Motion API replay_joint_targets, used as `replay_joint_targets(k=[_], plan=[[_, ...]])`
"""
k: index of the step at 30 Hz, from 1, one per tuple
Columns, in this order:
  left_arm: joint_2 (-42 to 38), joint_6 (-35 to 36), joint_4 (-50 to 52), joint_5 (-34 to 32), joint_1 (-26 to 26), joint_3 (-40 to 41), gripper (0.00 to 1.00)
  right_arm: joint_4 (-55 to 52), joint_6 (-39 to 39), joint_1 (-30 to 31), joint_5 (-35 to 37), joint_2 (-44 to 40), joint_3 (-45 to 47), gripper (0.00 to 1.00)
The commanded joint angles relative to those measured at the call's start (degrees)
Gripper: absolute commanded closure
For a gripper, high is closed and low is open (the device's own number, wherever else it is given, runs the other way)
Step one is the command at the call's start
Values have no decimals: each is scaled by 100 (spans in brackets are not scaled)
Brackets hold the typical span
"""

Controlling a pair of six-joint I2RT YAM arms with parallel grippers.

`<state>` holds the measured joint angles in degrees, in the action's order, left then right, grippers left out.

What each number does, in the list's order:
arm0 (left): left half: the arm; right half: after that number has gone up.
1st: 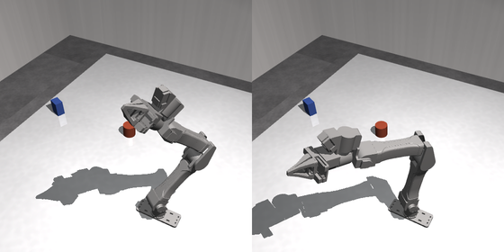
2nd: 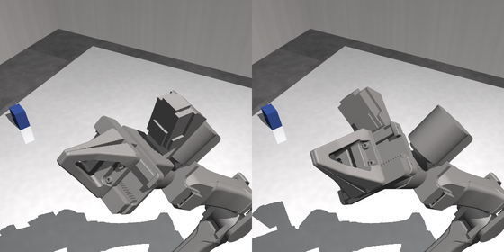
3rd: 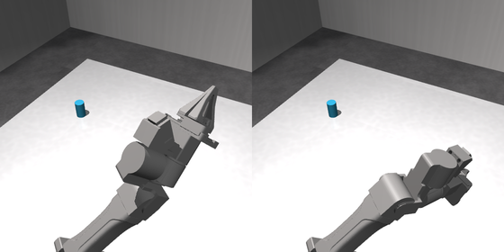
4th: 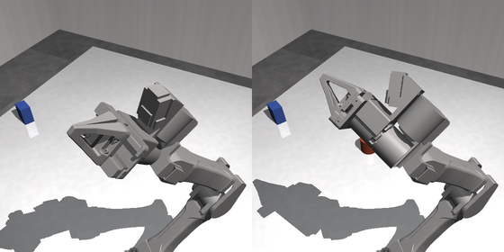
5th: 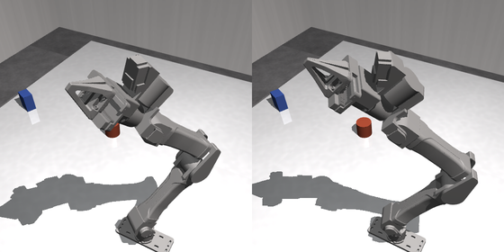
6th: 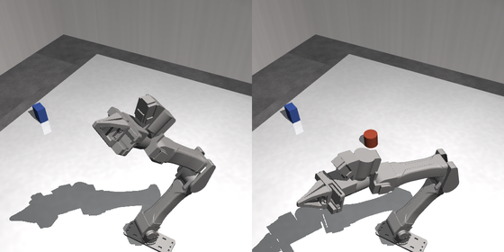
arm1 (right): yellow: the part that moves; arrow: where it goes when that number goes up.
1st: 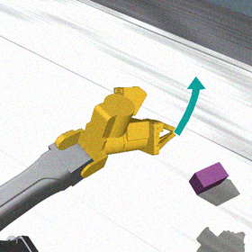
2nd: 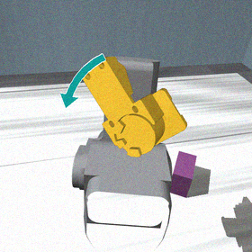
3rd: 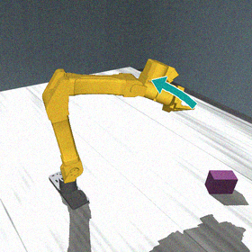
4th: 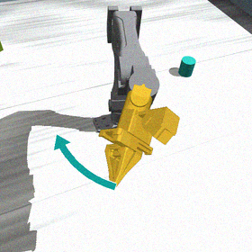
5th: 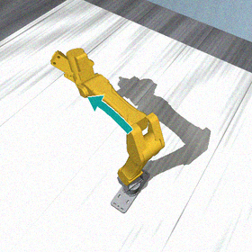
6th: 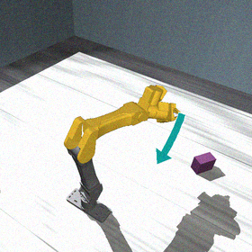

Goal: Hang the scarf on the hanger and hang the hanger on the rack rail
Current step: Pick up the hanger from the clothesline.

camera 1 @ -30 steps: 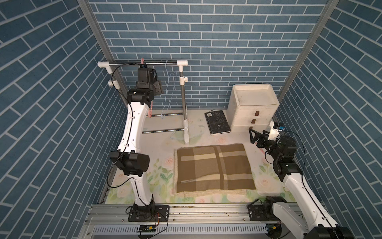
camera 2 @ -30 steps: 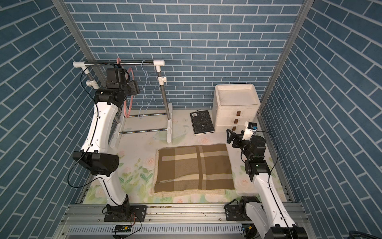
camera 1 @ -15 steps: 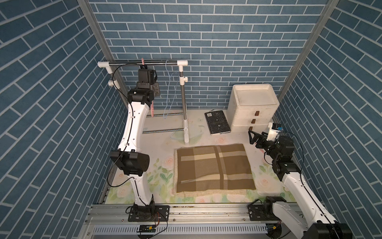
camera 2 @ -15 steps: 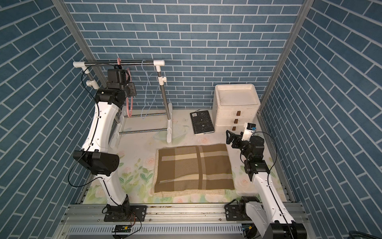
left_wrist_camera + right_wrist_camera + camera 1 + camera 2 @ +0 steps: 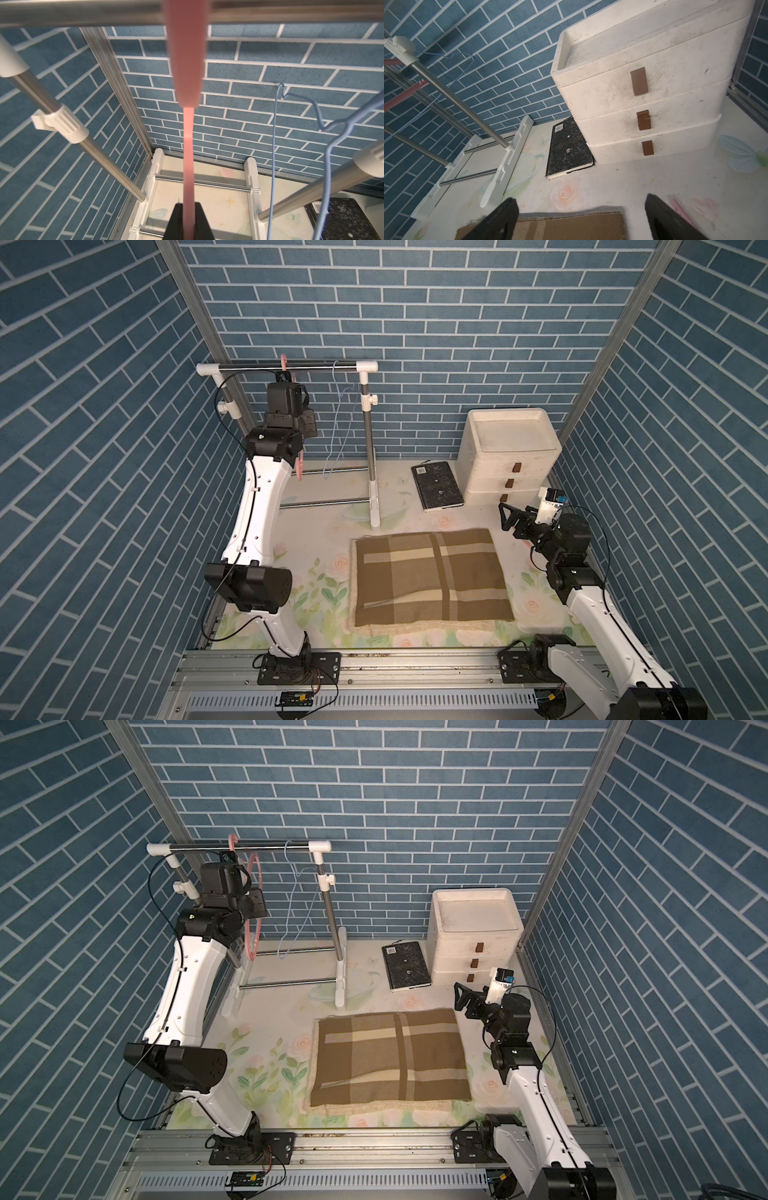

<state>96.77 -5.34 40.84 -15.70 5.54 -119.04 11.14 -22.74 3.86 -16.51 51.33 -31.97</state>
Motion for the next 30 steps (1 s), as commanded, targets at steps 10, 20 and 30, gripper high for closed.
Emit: replay_joint_targets(k=[10,20,30], plan=[[-2827,9,-1649,555,-9,3411,100,59,-13,27,-90,54,123,1],[-4798,-714,-1689,1697,-9,5076,100,-404,53,27,-660,123,92,1],[-5976,-1587,-2274,3127,-9,6090,100,-2140,294,169,-1348,531,-342,3]])
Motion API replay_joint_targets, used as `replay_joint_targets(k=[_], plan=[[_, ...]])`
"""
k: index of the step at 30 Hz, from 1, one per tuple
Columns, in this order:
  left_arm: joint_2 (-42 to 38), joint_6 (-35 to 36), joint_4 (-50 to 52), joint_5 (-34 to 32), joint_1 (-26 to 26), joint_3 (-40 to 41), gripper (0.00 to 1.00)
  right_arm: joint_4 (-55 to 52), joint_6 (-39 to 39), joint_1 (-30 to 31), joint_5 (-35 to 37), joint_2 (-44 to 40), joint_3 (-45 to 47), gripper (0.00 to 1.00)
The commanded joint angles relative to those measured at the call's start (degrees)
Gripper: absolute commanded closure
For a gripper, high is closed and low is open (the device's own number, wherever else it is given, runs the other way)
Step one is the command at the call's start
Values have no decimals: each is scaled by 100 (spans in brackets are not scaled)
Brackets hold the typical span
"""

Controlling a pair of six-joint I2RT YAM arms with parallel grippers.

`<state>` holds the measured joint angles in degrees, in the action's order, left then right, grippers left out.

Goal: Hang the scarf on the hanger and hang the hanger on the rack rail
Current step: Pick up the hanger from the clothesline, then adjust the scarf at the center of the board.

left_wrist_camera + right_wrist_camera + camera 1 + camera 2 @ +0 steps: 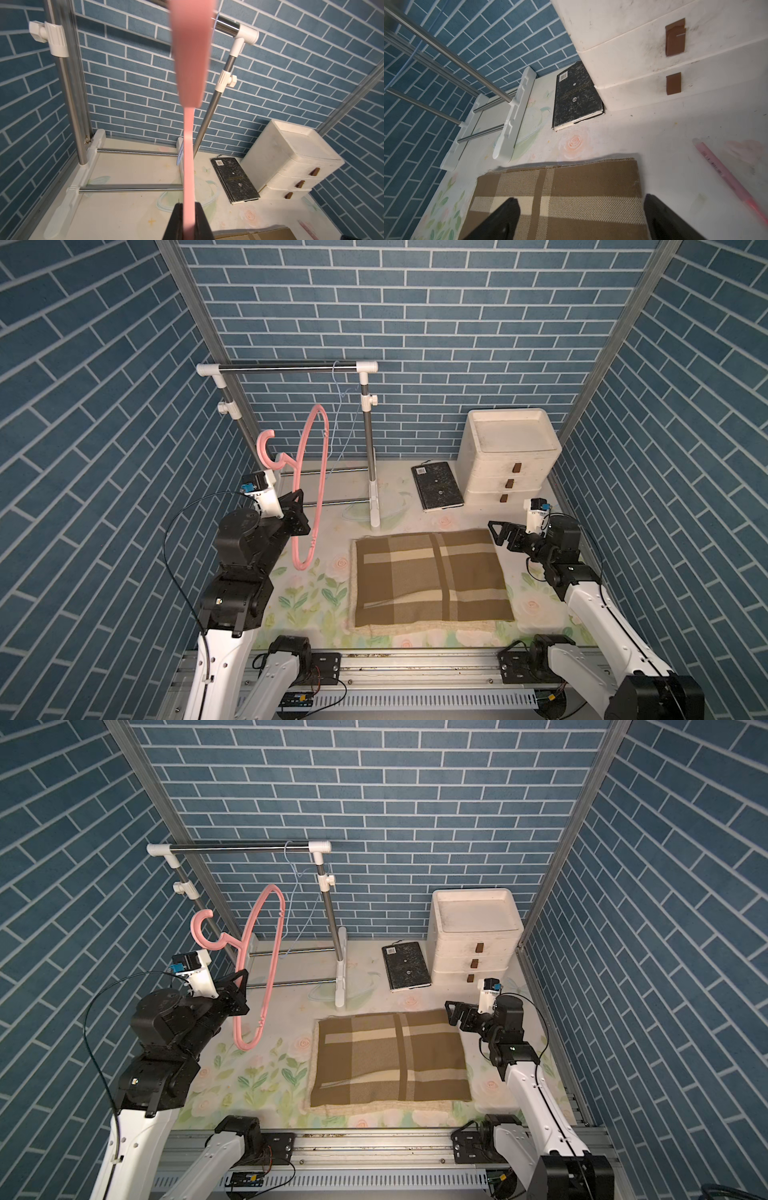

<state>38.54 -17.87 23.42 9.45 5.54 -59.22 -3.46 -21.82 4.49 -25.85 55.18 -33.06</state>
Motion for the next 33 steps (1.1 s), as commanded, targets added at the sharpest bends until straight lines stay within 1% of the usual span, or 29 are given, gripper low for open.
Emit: replay_joint_targets(k=[1,4,8,13,19,28,31,32,33], plan=[[-358,-410,-675,786,-9,197,100,-941,237,252,-453,257,-301,3],[-557,-625,-985,1151,-9,402,100,-1493,317,702,-276,485,-399,3],[-843,-1004,-1439,1540,0,868,100,-1934,236,1190,269,633,-318,3],[-1207,-1265,-1703,1637,0,1463,100,-2064,51,1288,579,701,-29,3],[-1265,-1386,-1990,1810,38,1732,100,-2006,-188,1540,662,1032,248,3],[-1024,-1255,-2188,1676,264,1943,100,-1478,-504,1792,633,1465,585,3],[-839,-1222,-2351,1558,515,1992,100,-1363,-537,1871,573,1626,630,3],[-775,-1190,-2390,1468,641,1993,100,-1311,-560,1908,535,1680,658,3],[-673,-1132,-2438,1300,875,1987,100,-1214,-614,1958,447,1746,677,4]])
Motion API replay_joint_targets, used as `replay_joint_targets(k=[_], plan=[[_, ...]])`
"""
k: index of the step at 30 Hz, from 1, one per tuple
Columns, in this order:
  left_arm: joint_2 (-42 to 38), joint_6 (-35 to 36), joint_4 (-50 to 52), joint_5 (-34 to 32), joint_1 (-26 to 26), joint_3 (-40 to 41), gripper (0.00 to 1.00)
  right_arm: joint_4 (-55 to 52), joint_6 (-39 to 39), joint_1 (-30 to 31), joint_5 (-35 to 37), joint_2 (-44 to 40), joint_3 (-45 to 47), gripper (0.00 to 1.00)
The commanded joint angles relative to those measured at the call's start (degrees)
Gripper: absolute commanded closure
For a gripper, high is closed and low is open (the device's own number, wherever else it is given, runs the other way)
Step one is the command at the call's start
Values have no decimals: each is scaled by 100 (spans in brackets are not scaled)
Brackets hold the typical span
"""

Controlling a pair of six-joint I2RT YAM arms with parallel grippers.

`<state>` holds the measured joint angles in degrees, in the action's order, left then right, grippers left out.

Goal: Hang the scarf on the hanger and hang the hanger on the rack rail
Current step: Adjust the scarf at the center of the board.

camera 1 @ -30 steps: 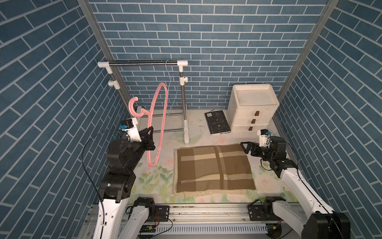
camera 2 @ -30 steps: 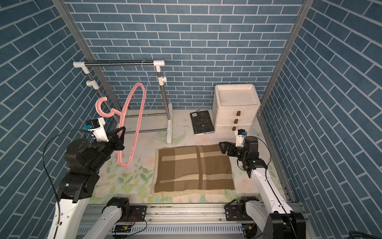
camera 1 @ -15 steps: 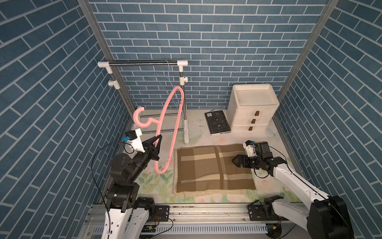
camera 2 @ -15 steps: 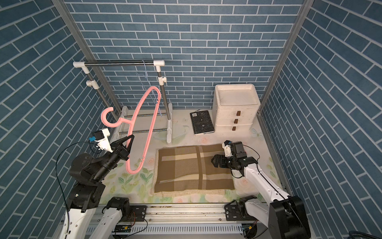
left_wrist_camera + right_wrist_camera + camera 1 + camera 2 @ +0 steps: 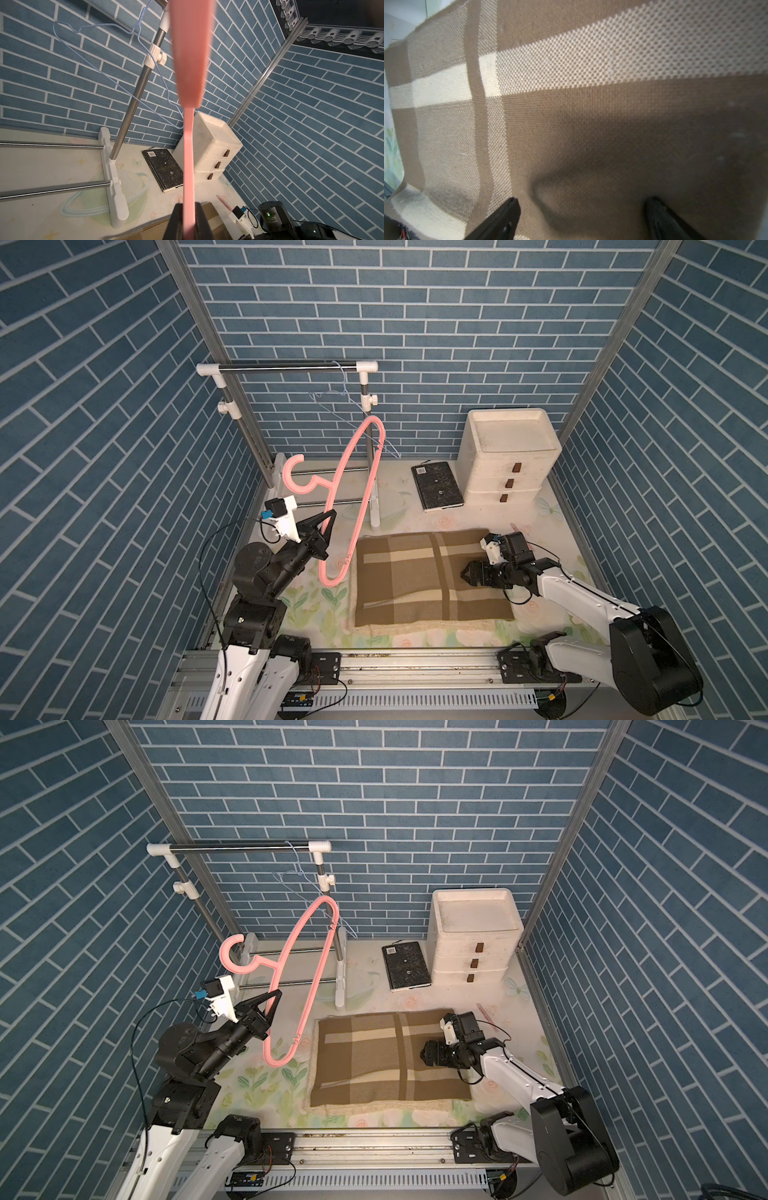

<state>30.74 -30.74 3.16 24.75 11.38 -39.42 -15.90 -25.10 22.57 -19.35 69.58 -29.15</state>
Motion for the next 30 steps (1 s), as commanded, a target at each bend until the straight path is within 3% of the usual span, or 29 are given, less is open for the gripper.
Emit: replay_joint_targets(k=[1,6,11,19,25,30], plan=[[202,200,-450,-371,494,-3,100,112,-342,196,-276,358,303,4],[793,250,-942,-1205,1718,86,100,523,-583,578,-558,591,246,5],[1259,97,-1465,-2026,2568,261,100,771,-676,1021,-700,797,28,4],[1581,-430,-1537,-3180,3297,554,100,789,-702,1036,-280,314,-238,2],[1672,-847,-1272,-3572,3622,836,100,624,-486,349,-320,-150,-431,1],[1660,-1050,-1272,-3718,3696,1280,100,576,32,63,-508,396,-1051,10]])
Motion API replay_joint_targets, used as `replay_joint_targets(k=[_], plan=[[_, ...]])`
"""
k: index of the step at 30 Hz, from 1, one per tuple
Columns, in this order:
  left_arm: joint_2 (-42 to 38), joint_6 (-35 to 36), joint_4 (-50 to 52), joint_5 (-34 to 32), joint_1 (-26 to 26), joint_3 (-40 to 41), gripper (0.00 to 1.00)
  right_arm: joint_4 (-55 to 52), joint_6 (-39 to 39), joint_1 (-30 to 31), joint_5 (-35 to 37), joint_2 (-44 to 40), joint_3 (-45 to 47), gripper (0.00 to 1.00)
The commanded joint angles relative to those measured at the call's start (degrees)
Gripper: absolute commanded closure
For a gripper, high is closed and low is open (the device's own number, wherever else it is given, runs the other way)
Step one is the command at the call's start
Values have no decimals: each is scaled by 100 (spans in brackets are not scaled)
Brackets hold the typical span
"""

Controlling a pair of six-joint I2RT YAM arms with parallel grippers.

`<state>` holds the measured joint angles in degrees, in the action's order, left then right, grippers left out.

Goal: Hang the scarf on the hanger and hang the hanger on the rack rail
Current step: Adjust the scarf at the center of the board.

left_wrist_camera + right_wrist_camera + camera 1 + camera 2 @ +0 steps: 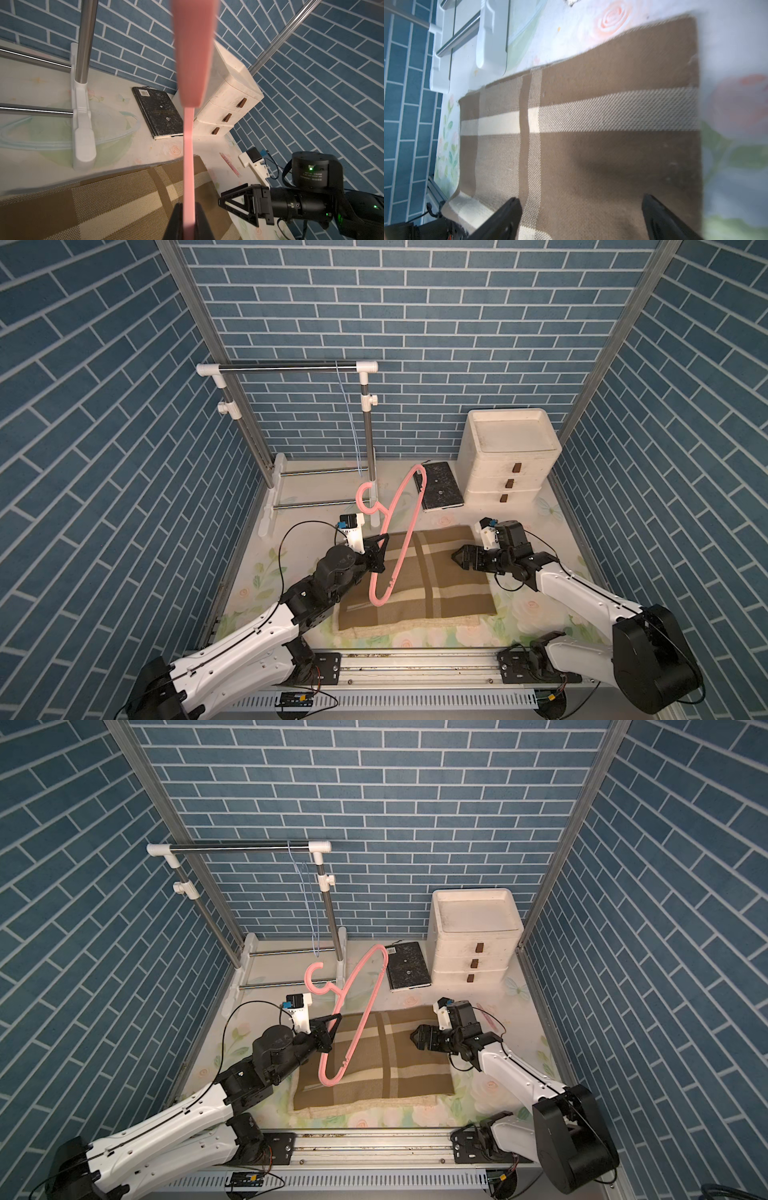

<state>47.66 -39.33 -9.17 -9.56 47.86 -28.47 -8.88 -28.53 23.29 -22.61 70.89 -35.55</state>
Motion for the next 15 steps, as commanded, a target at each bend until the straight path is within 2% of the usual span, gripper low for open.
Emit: replay_joint_targets(k=[1,4,10,15], plan=[[-62,-219,-33,-349,53,244,100,-60,412,-6,-337,421,-536,13],[-154,-301,-79,-517,49,437,100,270,377,107,-776,841,-829,19],[-230,-413,-196,-597,57,685,100,1033,39,523,-1032,1765,-1213,21],[-98,-430,-259,-460,57,720,100,926,37,523,-457,2505,-1541,19]])
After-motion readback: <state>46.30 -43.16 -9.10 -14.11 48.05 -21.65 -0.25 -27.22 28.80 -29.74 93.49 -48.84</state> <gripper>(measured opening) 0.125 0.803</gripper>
